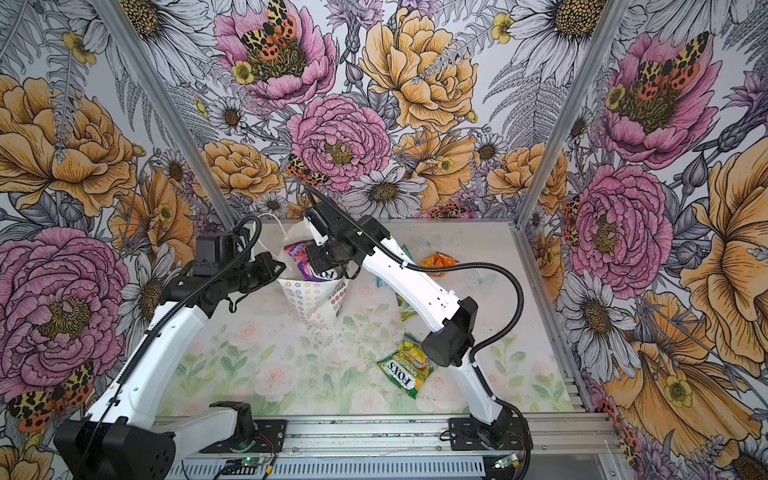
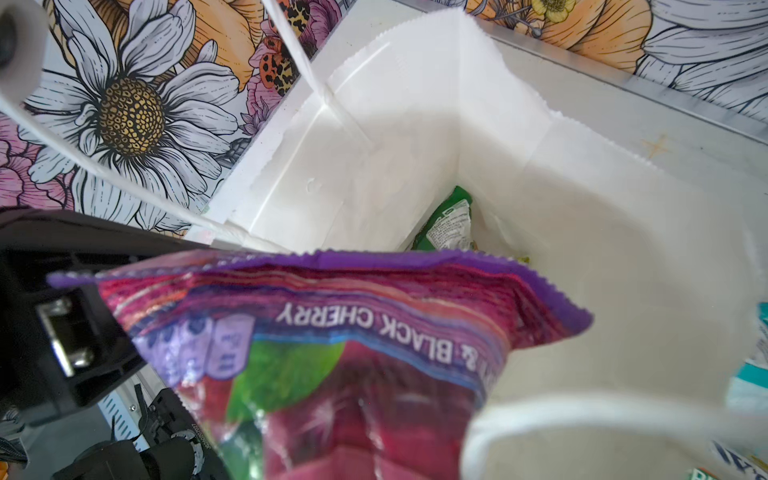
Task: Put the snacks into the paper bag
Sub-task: 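Lower the purple bag into the paper bag and open the right gripper, then move the right gripper to the yellow-green Fox's Spring Tea bag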
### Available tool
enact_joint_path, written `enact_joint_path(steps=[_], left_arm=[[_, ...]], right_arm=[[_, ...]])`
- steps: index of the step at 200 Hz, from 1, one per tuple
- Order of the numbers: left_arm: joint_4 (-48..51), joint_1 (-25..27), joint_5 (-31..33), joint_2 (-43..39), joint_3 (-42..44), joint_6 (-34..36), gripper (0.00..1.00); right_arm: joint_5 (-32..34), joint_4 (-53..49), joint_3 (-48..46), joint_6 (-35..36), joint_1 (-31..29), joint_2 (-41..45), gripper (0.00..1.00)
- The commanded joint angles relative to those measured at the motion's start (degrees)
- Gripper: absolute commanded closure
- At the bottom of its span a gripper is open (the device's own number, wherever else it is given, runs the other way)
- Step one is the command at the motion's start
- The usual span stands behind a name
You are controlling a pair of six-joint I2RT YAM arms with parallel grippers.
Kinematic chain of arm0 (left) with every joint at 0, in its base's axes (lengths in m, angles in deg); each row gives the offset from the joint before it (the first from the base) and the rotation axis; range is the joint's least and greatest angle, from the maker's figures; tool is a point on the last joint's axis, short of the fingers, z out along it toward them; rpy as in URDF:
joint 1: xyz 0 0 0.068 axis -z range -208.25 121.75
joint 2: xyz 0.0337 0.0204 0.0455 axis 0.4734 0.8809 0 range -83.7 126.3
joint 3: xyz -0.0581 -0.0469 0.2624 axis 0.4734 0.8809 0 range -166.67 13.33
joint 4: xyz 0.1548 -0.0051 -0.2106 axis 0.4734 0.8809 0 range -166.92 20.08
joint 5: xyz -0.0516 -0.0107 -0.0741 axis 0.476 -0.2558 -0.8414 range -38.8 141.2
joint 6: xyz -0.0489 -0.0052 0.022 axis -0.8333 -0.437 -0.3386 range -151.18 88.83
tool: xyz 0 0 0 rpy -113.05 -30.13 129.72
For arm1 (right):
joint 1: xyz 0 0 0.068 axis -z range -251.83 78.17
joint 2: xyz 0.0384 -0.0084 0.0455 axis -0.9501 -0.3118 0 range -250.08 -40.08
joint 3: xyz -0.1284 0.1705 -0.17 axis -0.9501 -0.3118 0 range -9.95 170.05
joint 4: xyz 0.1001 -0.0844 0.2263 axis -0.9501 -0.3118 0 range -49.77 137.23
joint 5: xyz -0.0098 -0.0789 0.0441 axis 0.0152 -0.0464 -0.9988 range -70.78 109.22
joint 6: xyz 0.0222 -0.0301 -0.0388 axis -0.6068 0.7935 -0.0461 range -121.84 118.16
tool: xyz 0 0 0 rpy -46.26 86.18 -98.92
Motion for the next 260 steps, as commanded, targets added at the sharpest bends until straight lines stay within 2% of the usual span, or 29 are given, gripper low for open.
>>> enact_joint_path(steps=[1, 19, 76, 108, 146, 189, 228, 260], left_arm=[[-1.2, 0.6, 1.2, -0.3, 0.3, -0.7, 1.00], [-1.1, 0.7, 1.3, -0.5, 0.5, -0.5, 1.00], [-1.1, 0.7, 1.3, -0.9, 1.0, -0.1, 1.00], [-1.1, 0.3, 1.5, -0.5, 1.1, 0.0, 1.00], [-1.1, 0.3, 1.8, -0.2, 1.4, 0.0, 1.00], [-1.1, -0.1, 1.7, -0.5, 1.2, 0.0, 1.00], [-1.1, -0.6, 1.4, -0.3, 0.9, 0.0, 1.00], [-1.1, -0.6, 1.3, 0.0, 0.7, 0.1, 1.00]], right_arm=[[-0.2, -0.8, 1.7, 0.9, -0.1, -1.2, 0.97], [-0.1, -0.8, 1.9, 0.9, -0.1, -1.4, 0.90], [-1.5, -0.8, 2.5, 0.8, -0.2, -2.3, 0.83], [-2.1, -0.9, 2.5, 1.0, -0.3, -1.8, 0.74], [-2.9, -1.9, 2.4, 2.3, -0.3, 0.4, 0.62], [-6.0, -4.7, 2.3, 6.1, -0.3, 5.0, 0.53], [-2.6, -12.1, 0.2, 10.8, -0.3, 10.3, 0.42], [1.5, -15.0, -9.2, 12.7, -0.3, 17.1, 0.34]])
